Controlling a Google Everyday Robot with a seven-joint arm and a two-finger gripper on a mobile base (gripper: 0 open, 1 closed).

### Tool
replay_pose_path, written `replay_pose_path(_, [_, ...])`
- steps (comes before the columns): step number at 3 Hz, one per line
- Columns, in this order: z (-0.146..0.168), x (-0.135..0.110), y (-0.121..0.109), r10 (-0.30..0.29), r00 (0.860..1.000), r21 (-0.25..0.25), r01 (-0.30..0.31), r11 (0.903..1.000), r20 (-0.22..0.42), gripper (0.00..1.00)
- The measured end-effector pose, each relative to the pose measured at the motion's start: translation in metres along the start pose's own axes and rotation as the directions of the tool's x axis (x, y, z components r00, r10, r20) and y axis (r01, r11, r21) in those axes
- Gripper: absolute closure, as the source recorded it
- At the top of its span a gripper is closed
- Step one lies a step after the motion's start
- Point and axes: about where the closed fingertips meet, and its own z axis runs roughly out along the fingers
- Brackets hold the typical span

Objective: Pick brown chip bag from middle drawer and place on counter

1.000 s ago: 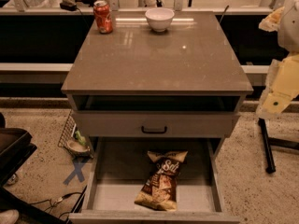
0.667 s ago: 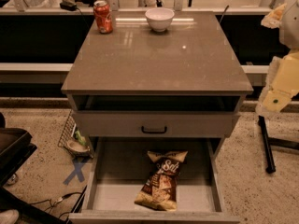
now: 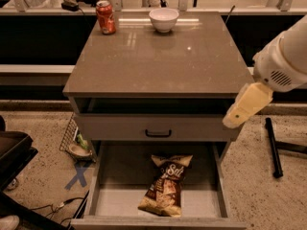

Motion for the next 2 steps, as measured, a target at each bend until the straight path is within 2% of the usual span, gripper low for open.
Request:
replay_pose_path(1, [0.069, 0.028, -0.009, 0.183, 0.983, 0.007, -0.183, 0.9831, 0.006, 0.0])
replay_pose_path(2, [0.126, 0.078, 0.013, 0.404, 0.915, 0.038, -0.404, 0.9141, 0.001, 0.0])
